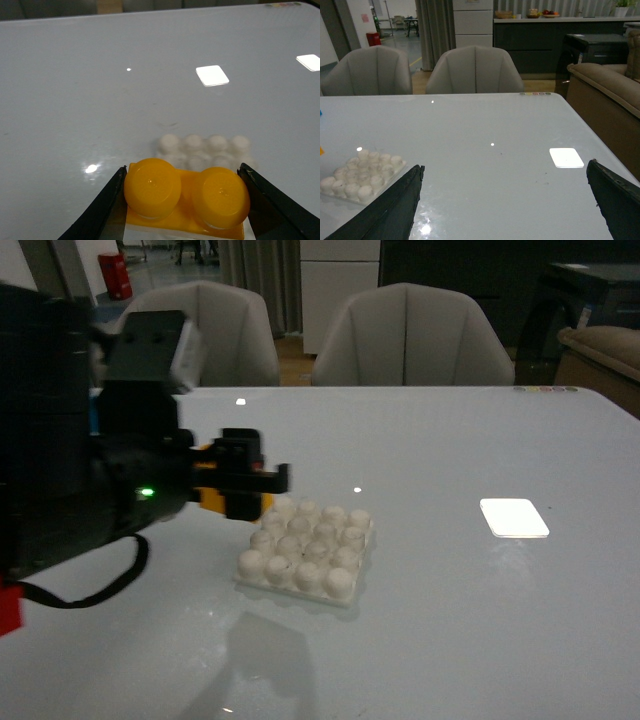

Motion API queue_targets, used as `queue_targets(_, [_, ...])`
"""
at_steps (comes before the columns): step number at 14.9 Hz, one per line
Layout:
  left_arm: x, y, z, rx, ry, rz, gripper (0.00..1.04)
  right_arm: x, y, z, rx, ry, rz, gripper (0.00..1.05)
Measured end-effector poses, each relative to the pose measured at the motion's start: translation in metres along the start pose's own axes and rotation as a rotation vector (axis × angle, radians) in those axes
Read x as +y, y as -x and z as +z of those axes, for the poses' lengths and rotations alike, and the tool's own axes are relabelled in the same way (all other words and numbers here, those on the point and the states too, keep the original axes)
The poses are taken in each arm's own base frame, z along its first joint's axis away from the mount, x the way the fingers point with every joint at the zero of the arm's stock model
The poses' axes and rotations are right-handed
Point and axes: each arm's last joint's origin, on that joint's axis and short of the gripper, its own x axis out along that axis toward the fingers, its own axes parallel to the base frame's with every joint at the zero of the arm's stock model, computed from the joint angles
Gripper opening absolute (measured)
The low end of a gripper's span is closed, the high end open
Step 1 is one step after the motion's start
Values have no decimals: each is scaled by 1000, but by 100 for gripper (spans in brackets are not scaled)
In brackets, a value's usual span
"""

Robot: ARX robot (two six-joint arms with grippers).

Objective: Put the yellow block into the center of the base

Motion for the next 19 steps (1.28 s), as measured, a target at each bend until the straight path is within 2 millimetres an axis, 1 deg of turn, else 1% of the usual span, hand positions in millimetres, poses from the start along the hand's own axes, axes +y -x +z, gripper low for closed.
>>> queue_targets(1, [-24, -7, 1, -4, -3, -24, 59, 0, 0, 0, 0, 0, 0, 98])
queue_targets(2, [-44, -14, -2, 7, -13, -39, 59, 0, 0, 0, 0, 0, 0, 98])
queue_targets(4, [-68, -27, -15, 44, -25, -34, 59, 0, 0, 0, 0, 0, 0, 98])
queue_targets(5, [-73, -34, -21, 60, -29, -26, 59, 0, 0, 0, 0, 0, 0, 98])
queue_targets(6, [-73, -40, -31, 88, -26, -8, 59, 0, 0, 0, 0, 0, 0, 98])
queue_targets(8, [-71, -44, -38, 108, -17, 18, 59, 0, 0, 0, 0, 0, 0, 98])
queue_targets(11, [-63, -54, -38, 101, 24, 54, 58, 0, 0, 0, 0, 0, 0, 98])
queue_targets(15, [-60, -64, -36, 81, 43, 72, 58, 0, 0, 0, 0, 0, 0, 98])
queue_targets(19, [-59, -70, -41, 82, 28, 80, 58, 0, 0, 0, 0, 0, 0, 98])
